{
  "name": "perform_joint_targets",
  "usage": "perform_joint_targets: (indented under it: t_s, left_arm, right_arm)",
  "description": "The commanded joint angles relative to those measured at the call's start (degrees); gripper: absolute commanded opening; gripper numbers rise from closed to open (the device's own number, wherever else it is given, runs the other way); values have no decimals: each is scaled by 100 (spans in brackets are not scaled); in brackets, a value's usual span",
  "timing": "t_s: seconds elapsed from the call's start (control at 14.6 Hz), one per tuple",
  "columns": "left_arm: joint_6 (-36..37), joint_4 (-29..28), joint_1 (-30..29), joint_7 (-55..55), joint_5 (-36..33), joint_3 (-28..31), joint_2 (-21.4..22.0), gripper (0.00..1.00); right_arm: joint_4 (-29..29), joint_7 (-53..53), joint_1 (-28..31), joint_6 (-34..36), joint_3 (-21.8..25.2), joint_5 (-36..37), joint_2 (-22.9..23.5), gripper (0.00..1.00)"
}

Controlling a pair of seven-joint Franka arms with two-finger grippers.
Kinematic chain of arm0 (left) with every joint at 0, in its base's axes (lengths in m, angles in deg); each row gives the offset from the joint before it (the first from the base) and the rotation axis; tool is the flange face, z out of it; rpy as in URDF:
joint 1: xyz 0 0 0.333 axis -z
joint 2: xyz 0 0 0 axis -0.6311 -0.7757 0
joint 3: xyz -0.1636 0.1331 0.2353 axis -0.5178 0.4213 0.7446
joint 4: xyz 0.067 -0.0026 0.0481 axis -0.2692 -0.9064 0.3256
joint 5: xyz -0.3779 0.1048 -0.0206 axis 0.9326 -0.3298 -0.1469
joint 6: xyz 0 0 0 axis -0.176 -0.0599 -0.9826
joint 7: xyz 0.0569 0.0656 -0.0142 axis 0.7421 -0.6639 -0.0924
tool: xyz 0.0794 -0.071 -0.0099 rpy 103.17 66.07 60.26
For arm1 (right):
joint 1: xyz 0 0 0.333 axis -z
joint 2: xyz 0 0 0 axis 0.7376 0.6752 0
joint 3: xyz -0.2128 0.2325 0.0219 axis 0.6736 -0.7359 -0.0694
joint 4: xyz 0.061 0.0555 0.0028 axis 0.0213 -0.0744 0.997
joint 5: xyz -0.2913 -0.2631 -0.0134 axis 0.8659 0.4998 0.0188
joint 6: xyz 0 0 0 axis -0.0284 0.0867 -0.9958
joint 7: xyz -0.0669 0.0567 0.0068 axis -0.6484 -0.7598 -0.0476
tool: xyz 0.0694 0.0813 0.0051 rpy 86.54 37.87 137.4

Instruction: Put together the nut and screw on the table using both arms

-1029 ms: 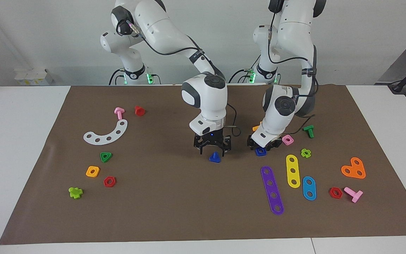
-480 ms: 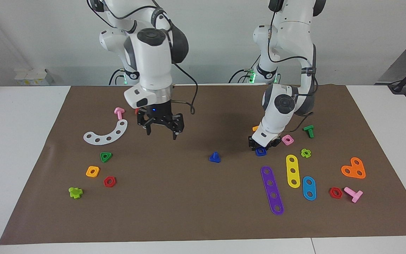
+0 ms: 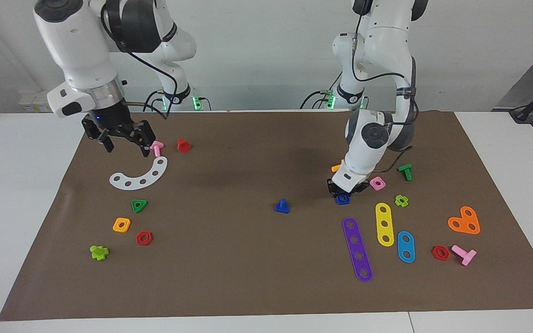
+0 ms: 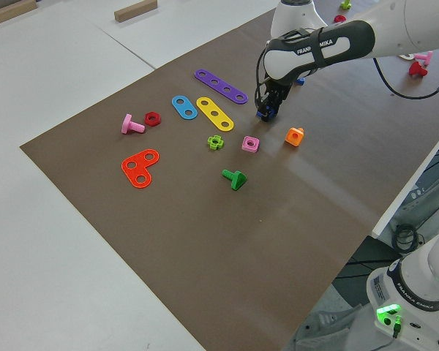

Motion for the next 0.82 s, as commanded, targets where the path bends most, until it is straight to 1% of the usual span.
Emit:
perform_joint_targets:
  t_s: [0.0,0.14,0.27,0.34,0.55,0.62,0.75]
  left_arm:
    - [392,634,219,-146,461,70,-141,18]
    - [841,1345,422,-390,708,79,-351,18]
    - [896,1830,746,-934,717,70,-510,18]
    - [896,2006,887,-1129,752,70,-580,18]
    - [869,2245,1353,-1507,884,88,-765,18]
    - [835,2263,1424,-1595,884,79,-826,18]
    - [825,2411,1538,-1631,867,88,-976,18]
  right_arm:
    - [-103,304,195,386,-44,-106,-503,100]
    - [-102,436,361,711,-35,-97,-767,100]
    - [-208,647,537,870,-35,-97,-838,100]
    - [-286,647,503,889,-35,-97,-838,100]
    - [-392,822,477,915,-61,-18,-838,100]
    - [-453,971,477,906,-53,0,-847,100]
    - [-568,903,485,889,-61,-26,-908,100]
